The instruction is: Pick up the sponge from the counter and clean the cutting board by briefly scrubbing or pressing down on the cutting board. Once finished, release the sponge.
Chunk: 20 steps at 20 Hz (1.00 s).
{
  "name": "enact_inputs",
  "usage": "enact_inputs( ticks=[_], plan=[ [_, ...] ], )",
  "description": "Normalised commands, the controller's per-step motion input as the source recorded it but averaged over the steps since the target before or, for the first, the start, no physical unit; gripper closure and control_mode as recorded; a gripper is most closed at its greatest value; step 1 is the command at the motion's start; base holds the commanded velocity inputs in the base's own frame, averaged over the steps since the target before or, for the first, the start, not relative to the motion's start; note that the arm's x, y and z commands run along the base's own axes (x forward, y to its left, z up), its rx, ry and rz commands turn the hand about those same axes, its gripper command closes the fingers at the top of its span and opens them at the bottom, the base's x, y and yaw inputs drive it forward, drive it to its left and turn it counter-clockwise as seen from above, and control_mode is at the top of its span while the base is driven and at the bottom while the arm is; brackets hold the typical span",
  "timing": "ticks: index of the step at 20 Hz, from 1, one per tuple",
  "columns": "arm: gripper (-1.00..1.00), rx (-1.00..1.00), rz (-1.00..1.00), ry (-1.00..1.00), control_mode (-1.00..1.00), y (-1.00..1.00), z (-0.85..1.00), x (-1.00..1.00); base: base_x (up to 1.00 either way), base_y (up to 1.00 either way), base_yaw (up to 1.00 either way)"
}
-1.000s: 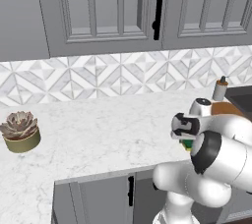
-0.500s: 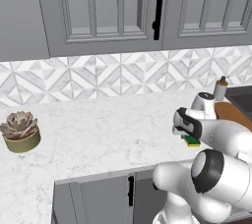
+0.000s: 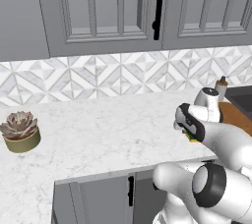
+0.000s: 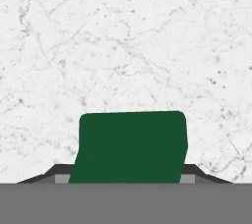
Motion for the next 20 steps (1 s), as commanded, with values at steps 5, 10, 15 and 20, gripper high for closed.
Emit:
enact_inputs(
  ticks=[5,10,15,20],
  plan=[
    [1.00,0.00,-0.07,0.00,-1.00,-0.26,0.12,-0.01,0.00,0.00,0.00],
    [1.00,0.00,-0.09,-0.04,-1.00,-0.43,0.10,0.00,0.00,0.00,0.00],
    [1.00,0.04,-0.02,-0.15,-1.00,-0.45,0.03,-0.15,0.00,0.00,0.00],
    [1.00,0.00,-0.05,-0.05,-1.00,-0.29,0.03,0.00,0.00,0.00,0.00]
  ],
)
